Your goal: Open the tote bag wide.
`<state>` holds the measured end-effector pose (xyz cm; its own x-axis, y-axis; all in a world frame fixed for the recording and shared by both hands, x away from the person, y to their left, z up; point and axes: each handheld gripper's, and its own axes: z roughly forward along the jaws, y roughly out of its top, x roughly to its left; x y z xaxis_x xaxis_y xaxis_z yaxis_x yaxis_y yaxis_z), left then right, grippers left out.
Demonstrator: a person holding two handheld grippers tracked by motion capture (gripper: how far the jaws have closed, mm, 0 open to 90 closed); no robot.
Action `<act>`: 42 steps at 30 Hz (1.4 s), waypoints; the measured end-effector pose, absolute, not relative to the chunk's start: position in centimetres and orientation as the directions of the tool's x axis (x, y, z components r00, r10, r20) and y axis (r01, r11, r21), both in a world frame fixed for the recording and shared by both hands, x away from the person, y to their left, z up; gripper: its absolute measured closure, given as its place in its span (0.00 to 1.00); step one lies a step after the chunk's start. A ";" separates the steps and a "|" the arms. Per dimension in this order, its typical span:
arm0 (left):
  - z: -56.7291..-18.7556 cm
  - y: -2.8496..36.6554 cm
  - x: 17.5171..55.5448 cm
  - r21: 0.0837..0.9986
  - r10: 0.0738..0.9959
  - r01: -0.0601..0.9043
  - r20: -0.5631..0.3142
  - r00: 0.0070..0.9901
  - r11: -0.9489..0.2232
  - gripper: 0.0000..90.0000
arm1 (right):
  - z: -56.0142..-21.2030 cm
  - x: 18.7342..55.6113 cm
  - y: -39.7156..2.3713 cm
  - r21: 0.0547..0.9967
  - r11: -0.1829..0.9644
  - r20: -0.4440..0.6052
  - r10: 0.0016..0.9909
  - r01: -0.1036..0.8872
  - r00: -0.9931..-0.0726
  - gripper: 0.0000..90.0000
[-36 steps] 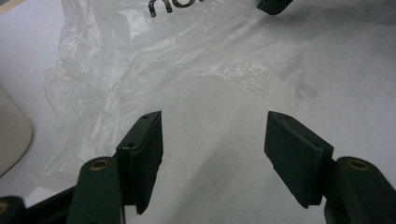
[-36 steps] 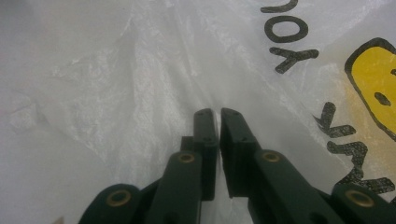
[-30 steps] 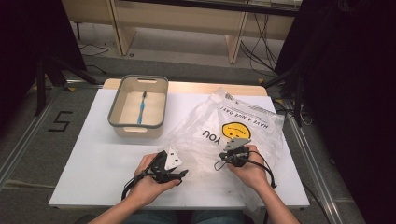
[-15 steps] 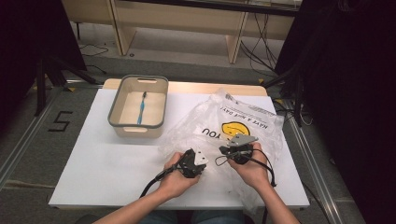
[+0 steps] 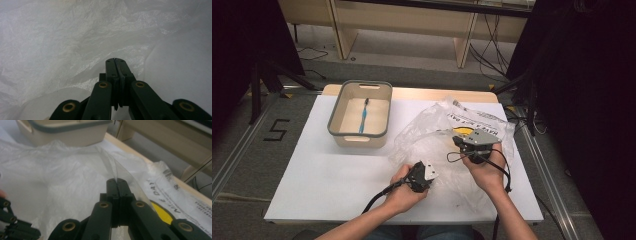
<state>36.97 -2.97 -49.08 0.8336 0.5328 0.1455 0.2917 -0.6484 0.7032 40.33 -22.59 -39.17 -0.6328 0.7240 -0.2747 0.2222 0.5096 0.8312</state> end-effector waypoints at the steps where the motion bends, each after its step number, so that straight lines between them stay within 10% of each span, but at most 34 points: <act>1: -49.1 -3.0 37.0 0.703 0.532 0.291 0.146 0.834 -0.649 0.99 | -38.9 40.3 -22.6 0.837 0.503 -0.278 0.729 0.214 -0.625 1.00; 26: -49.0 -3.0 36.7 0.700 0.534 0.286 0.160 0.830 -0.655 0.96 | -36.5 40.4 -22.3 0.886 0.442 -0.292 0.767 0.141 -0.571 1.00; 42: -46.6 -0.7 35.3 0.754 0.535 0.258 0.144 0.832 -0.604 0.68 | -37.0 40.6 -22.5 0.879 0.450 -0.291 0.767 0.158 -0.571 1.00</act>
